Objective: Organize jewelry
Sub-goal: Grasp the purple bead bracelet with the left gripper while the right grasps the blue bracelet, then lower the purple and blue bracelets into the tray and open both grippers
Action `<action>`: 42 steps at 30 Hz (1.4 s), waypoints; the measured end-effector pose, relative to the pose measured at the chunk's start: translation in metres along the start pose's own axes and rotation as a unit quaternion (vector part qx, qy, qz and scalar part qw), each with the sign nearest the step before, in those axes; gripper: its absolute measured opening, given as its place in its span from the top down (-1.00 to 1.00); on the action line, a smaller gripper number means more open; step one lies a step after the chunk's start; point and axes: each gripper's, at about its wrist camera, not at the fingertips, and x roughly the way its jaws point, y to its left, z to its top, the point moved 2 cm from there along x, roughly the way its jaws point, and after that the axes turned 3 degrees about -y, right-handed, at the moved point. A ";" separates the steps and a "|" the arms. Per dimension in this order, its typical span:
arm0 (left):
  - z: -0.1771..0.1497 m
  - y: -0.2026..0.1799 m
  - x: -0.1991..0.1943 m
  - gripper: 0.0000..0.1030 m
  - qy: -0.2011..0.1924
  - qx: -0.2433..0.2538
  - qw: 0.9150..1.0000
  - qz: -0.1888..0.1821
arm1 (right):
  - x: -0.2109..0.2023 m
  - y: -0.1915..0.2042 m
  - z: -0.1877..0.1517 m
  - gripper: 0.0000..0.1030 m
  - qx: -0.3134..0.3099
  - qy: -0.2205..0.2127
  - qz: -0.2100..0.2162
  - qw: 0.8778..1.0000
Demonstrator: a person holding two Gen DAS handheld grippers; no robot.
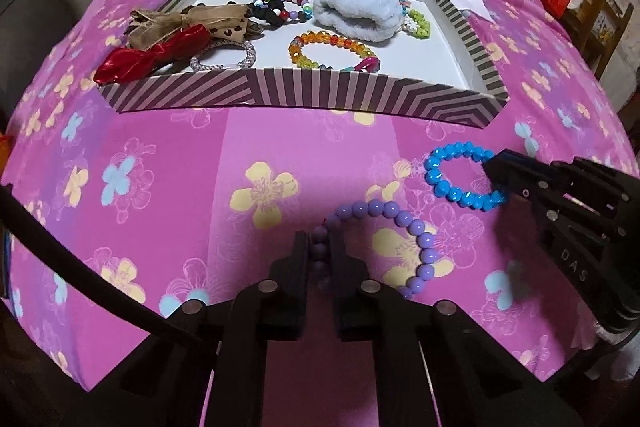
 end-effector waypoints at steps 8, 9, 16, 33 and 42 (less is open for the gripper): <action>0.014 0.008 -0.030 0.41 -0.039 0.001 0.999 -0.007 | -0.032 0.009 0.013 0.84 -0.016 -0.029 0.011 0.999; 0.016 0.009 -0.033 0.41 -0.041 -0.001 0.999 -0.008 | -0.038 0.011 0.016 0.84 -0.020 -0.034 0.012 0.999; 0.032 0.018 -0.054 0.41 -0.059 -0.009 0.998 -0.011 | -0.069 0.016 0.039 0.84 -0.035 -0.066 0.016 0.997; 0.090 0.046 -0.088 0.41 -0.095 -0.027 0.995 0.013 | -0.078 0.012 0.098 0.83 -0.042 -0.088 0.012 0.995; 0.122 0.036 -0.078 0.41 -0.098 -0.027 0.995 0.023 | -0.040 0.011 0.110 0.84 -0.030 -0.062 0.024 0.997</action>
